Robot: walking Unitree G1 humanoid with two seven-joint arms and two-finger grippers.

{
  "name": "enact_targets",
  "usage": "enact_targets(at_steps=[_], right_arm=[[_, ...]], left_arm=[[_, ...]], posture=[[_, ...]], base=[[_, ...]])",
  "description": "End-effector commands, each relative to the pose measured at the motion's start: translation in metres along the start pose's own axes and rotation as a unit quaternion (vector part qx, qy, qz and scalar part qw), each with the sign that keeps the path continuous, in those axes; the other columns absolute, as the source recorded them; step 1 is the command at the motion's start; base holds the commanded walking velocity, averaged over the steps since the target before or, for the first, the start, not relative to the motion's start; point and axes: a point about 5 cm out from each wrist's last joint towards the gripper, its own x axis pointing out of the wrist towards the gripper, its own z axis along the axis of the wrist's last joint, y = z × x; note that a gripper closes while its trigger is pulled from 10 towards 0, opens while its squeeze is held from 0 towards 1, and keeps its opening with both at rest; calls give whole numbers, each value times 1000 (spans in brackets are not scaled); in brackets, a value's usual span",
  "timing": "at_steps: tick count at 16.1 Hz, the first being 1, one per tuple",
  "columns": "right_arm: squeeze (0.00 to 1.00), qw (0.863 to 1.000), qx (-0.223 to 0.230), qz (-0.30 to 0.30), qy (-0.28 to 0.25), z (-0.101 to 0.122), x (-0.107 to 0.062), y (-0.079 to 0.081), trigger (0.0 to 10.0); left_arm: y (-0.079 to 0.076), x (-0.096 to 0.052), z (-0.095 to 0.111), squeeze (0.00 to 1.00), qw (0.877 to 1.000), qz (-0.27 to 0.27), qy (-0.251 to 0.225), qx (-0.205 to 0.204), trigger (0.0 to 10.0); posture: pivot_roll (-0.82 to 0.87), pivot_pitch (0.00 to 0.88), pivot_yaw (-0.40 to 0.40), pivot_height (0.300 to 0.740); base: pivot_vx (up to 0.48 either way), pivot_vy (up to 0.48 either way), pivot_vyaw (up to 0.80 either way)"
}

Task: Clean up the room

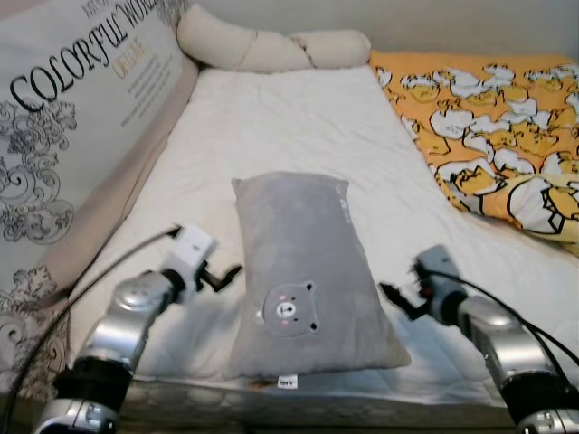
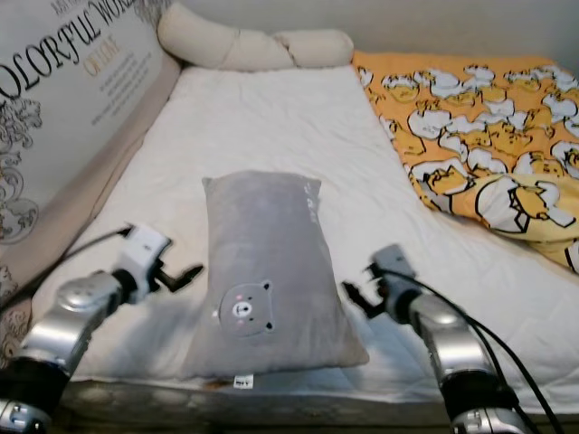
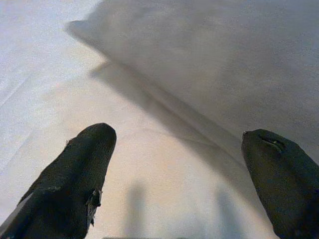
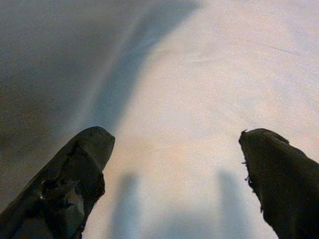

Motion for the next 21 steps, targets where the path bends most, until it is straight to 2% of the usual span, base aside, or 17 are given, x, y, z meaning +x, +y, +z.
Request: enact_targets(at_steps=[1,3,4,6,9,10,11,12,13,14,15,16,17,18,19,20,21], right_arm=[[1000,996,66,-38,-36,6,-1,-13,10000],[1000,990,119,-54,-55,7,0,-19,10000],[1000,976,198,-43,-85,10,3,-16,10000],[1000,941,320,32,-107,9,11,0,10000],[1000,913,379,129,-80,-5,18,34,10000],[1000,906,393,147,-64,-11,21,46,10000],[1000,904,396,151,-59,-13,22,49,10000],[1000,903,399,153,-46,-17,24,55,10000],[1000,900,403,159,-39,-18,26,60,10000],[863,899,405,163,-35,-18,27,63,10000],[0,902,395,171,-29,-17,29,67,10000],[0,905,386,176,-25,-16,30,70,10000],[0,914,367,171,-25,-15,32,72,2588],[0,919,351,177,-24,-14,34,74,0],[0,922,344,178,-22,-14,34,75,0],[0,924,338,176,-22,-12,35,76,0],[0,925,338,173,-24,-11,36,76,0]], left_arm=[[4,1,-3,1000,999,18,-3,-34,10000],[6,4,-7,1000,996,28,-7,-84,10000],[5,8,-10,1000,981,23,-25,-192,10000],[-3,15,-14,1000,945,-9,-42,-325,10000],[-15,23,-12,1000,900,-62,-68,-426,10000],[-27,27,-12,902,894,-92,-59,-435,10000],[-31,29,-12,902,895,-102,-52,-432,10000],[-44,32,-15,576,901,-128,-27,-414,10000],[-56,35,-16,98,904,-155,-14,-398,10000],[-59,36,-15,8,902,-164,-14,-398,10000],[-63,37,-12,0,896,-177,-23,-407,10000],[-63,38,-10,0,892,-181,-28,-414,10000],[-65,38,-6,0,887,-191,-40,-418,10000],[-66,37,-4,0,889,-202,-45,-408,10000],[-67,37,-3,0,893,-210,-41,-396,6941],[-69,36,-5,0,903,-214,-30,-370,157],[-70,36,-5,0,908,-214,-26,-359,157]], posture=[[89,0,19,740],[89,0,19,740],[72,0,27,740],[70,0,22,740],[63,0,21,740],[67,0,16,740],[68,0,15,740],[68,0,14,740],[65,0,15,740],[65,0,15,740],[66,0,18,740],[67,0,18,740],[69,0,17,740],[69,0,17,740],[70,0,17,740],[71,0,14,740],[71,0,14,740]], base=[[0,0,0],[0,0,0],[0,0,0],[0,0,0],[0,0,0],[0,0,0],[0,0,0],[0,0,0],[0,0,0],[0,0,0],[0,0,0],[0,0,0],[0,0,0],[0,0,0],[0,0,0],[0,0,0],[0,0,0]])
